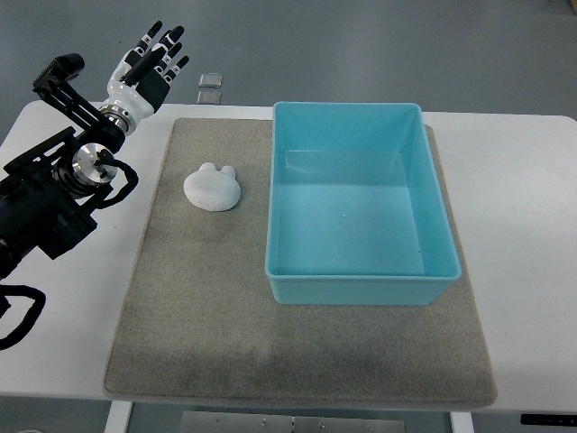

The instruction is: Place white toy into blue box with left hand

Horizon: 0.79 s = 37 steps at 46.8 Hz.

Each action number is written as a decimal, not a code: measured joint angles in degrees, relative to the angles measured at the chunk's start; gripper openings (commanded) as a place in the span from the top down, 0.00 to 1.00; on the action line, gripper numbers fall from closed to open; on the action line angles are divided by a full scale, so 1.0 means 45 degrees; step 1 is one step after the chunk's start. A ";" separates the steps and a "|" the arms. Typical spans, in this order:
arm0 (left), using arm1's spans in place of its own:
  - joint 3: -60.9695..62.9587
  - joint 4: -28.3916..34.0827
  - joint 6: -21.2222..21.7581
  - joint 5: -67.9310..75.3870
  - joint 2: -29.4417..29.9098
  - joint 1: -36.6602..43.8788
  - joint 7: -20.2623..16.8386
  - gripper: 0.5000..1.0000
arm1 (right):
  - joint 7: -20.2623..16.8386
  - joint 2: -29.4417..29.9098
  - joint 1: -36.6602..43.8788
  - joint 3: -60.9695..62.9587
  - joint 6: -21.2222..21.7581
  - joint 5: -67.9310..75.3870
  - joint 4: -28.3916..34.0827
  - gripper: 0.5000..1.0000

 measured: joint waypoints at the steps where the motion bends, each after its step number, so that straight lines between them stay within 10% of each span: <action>1: 0.0000 0.0000 0.0000 -0.0001 0.0000 0.0000 0.0000 0.01 | 0.0000 0.0000 0.0000 0.0000 0.0000 0.0000 0.0000 0.13; 37: 0.0026 0.0115 -0.0019 0.0037 -0.0218 0.0059 -0.0060 0.01 | 0.0000 0.0000 0.0000 0.0000 0.0000 0.0000 0.0000 0.13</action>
